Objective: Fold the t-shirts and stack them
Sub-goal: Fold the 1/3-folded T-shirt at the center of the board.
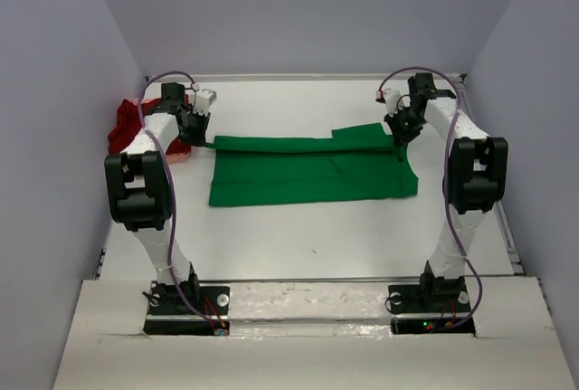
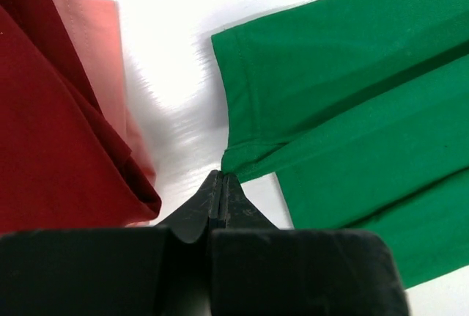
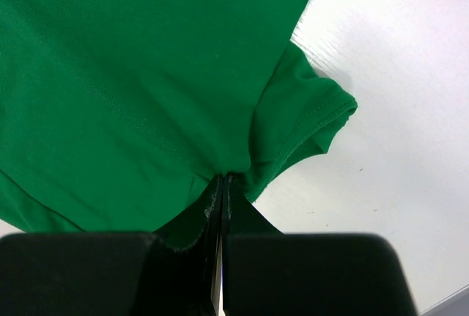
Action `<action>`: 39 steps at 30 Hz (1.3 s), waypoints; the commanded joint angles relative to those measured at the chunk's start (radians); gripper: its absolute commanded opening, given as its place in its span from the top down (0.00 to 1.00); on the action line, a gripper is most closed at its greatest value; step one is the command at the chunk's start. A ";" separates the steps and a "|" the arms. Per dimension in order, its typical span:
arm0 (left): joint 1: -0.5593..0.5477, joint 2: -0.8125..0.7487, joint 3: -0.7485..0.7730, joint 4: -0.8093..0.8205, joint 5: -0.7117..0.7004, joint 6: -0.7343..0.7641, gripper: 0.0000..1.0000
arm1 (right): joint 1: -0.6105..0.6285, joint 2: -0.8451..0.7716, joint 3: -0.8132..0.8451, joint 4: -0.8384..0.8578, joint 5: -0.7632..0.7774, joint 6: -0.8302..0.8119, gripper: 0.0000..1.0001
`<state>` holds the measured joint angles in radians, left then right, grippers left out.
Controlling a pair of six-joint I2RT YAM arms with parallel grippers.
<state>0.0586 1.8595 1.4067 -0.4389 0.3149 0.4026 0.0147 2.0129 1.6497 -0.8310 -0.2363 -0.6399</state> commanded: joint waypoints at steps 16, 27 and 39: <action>-0.097 0.064 -0.035 0.077 -0.142 -0.011 1.00 | 0.004 0.086 0.032 -0.008 0.020 -0.014 1.00; -0.105 0.040 -0.037 0.058 -0.174 0.007 1.00 | 0.004 0.081 0.038 -0.010 0.046 -0.024 1.00; -0.105 -0.019 -0.077 0.045 -0.299 0.044 0.69 | 0.004 0.098 0.091 -0.149 0.003 -0.046 0.49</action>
<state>-0.0479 1.9263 1.3491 -0.3782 0.0860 0.4191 0.0147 2.1067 1.6775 -0.8948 -0.2119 -0.6651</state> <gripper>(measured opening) 0.297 0.472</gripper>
